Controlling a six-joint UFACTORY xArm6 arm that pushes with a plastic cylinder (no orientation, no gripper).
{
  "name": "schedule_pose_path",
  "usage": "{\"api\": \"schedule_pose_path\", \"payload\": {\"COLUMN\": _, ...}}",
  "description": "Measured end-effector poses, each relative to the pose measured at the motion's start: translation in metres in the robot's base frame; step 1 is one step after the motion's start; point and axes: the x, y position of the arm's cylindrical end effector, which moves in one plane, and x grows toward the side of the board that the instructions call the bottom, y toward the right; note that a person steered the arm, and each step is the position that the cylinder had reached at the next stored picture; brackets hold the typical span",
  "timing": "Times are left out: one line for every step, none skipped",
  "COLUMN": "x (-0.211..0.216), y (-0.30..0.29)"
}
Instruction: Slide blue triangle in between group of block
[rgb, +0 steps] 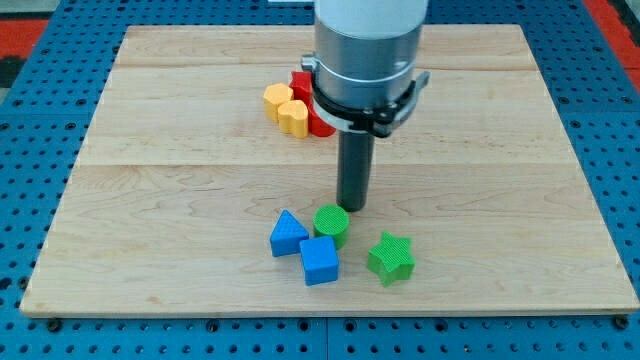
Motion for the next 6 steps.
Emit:
{"api": "schedule_pose_path", "payload": {"x": -0.014, "y": -0.057}}
{"api": "schedule_pose_path", "payload": {"x": 0.008, "y": -0.103}}
{"api": "schedule_pose_path", "payload": {"x": 0.039, "y": -0.091}}
{"api": "schedule_pose_path", "payload": {"x": 0.057, "y": -0.025}}
{"api": "schedule_pose_path", "payload": {"x": 0.054, "y": -0.043}}
{"api": "schedule_pose_path", "payload": {"x": 0.072, "y": -0.113}}
